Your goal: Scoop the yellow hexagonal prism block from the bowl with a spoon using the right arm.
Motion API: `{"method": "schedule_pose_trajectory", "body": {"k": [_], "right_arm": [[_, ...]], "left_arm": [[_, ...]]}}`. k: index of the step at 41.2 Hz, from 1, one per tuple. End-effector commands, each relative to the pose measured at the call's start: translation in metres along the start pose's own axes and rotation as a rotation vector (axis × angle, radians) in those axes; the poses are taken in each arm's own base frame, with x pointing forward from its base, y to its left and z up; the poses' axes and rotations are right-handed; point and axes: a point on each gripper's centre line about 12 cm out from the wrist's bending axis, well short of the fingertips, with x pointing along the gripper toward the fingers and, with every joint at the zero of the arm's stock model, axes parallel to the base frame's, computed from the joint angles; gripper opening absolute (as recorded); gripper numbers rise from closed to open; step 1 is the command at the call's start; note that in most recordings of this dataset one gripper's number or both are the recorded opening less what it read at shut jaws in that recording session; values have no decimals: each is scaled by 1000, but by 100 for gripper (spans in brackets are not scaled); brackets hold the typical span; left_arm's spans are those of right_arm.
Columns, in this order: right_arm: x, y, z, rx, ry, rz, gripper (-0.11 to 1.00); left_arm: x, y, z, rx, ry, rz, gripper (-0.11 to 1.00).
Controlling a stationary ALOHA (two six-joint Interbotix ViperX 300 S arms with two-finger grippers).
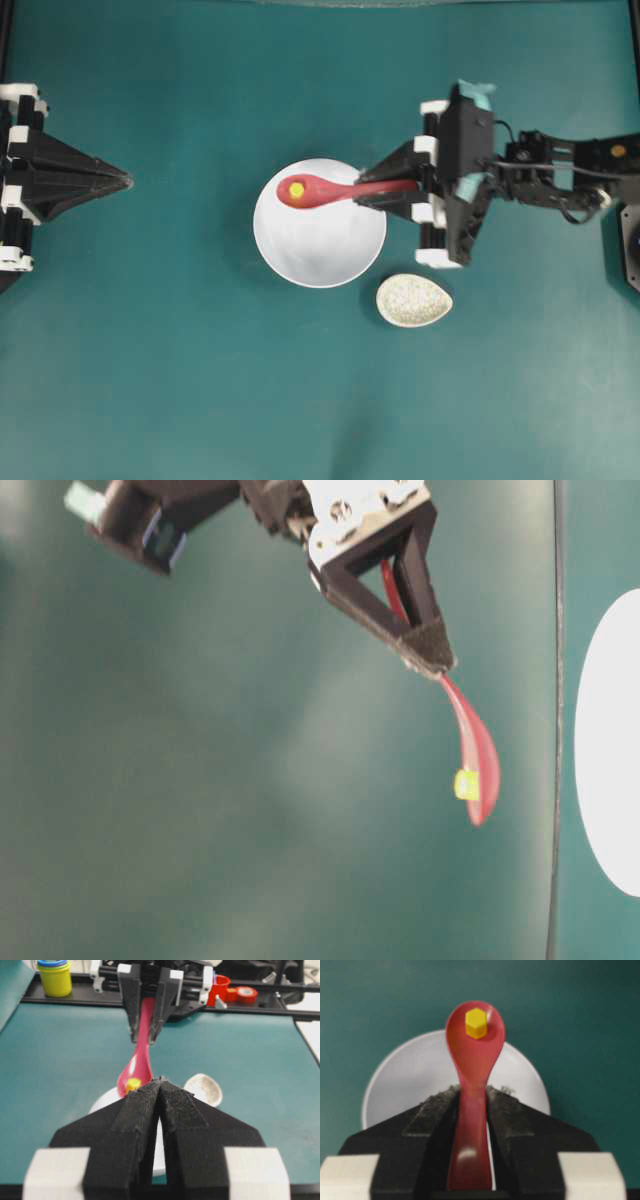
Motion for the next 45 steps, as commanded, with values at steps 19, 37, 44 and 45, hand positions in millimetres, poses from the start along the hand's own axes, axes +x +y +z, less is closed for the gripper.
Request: {"method": "schedule_pose_trajectory", "body": {"k": [19,37,44,45], "right_arm": [[-11,12,-7,7,-126,-17,24],[-26,10,24,7,-190,-4,24],[-37,10,38,7,-215,10,24],[-39,10,39,7,-219,11,24]], "left_arm": [[2,-1,7,1,-18,-3,-1],[1,-1,10,-25,-28,-3,-1],[1,-1,8,-25,-23,-3,-1],[1,-1,8,-25,-23,-3,-1]]}}
